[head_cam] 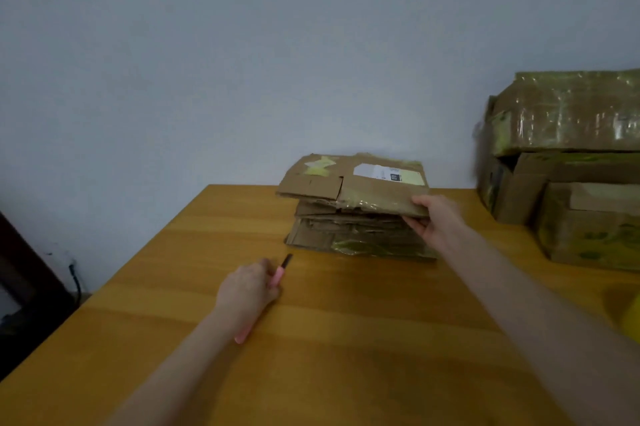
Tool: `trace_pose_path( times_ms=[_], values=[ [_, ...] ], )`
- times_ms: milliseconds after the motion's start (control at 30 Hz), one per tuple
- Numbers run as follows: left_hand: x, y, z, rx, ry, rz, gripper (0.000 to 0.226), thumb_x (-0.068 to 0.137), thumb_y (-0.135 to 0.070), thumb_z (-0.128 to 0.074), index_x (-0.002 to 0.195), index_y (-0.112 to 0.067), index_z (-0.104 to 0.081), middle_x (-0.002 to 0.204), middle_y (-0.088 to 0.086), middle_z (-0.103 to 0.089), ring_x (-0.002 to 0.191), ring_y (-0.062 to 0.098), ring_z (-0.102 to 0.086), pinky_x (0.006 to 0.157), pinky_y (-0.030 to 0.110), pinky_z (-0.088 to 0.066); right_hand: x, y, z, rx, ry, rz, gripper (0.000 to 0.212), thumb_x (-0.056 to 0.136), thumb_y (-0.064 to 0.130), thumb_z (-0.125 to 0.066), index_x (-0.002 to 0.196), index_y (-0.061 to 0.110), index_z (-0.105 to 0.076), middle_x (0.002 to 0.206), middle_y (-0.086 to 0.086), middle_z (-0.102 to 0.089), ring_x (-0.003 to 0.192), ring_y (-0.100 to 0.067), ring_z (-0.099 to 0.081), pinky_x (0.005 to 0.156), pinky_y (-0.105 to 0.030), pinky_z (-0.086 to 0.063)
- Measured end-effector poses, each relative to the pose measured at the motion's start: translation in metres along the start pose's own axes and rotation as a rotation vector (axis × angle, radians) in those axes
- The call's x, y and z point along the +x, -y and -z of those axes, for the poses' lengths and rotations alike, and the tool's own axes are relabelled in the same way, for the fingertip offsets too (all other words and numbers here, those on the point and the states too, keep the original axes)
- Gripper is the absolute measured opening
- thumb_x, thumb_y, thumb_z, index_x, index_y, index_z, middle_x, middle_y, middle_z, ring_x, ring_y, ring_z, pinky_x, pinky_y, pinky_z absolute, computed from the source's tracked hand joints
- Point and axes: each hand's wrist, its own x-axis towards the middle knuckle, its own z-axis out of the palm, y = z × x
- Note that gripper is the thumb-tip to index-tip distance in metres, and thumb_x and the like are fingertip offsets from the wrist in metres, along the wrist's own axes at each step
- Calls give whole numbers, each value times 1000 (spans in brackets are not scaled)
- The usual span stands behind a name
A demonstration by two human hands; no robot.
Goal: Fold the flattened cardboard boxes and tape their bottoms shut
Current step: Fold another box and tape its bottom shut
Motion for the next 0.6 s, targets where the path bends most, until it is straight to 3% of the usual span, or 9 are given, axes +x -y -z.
trace_pose_path(
  times_ms=[100,200,267,367,433,500,600],
  values=[
    [-8,30,4,-24,-46,97,34,93,-44,-49,116,-20,-54,107,2,-65,94,21,-62,79,36,-54,-20,-7,7,77,47,-27,25,90,3,-54,113,9,-47,104,-9,-54,88,-20,-58,57,-25,-55],
    [-20,42,12,-25,-43,185,39,97,-47,-38,119,-17,-54,114,5,-62,100,23,-61,81,36,-52,-44,-16,19,62,118,-42,23,90,4,-54,112,11,-48,107,-9,-55,93,-22,-58,67,-29,-52],
    [-25,33,23,-80,-150,146,40,99,-42,-38,126,-16,-52,125,7,-58,109,24,-58,87,36,-50,-62,-19,31,18,182,-6,16,89,4,-55,103,12,-51,111,-11,-57,96,-23,-59,66,-29,-52],
    [-42,-15,57,-620,-328,8,50,98,-42,-41,141,-15,-41,136,1,-50,120,19,-50,95,30,-40,-86,-24,54,-103,223,102,16,89,4,-55,104,11,-52,112,-13,-61,95,-26,-62,60,-27,-56],
    [-57,-51,79,-1057,-229,-29,66,92,-51,-47,147,-20,-29,135,-5,-44,118,12,-44,97,30,-36,-100,-32,74,-205,236,197,20,89,6,-57,105,16,-55,115,-12,-62,100,-26,-62,68,-32,-57],
    [-67,-73,86,-1182,-151,-84,81,83,-51,-59,150,-23,-21,142,-4,-40,123,12,-42,96,27,-35,-116,-35,92,-440,245,325,28,86,8,-61,106,26,-53,120,-9,-61,102,-20,-61,72,-30,-55],
    [-81,-87,74,-1172,-151,-171,91,76,-41,-70,150,-28,-19,149,-3,-34,134,16,-35,99,27,-37,-141,-27,103,-665,238,416,59,79,11,-71,126,28,-41,121,8,-58,98,-3,-56,68,-14,-50]
  ],
)
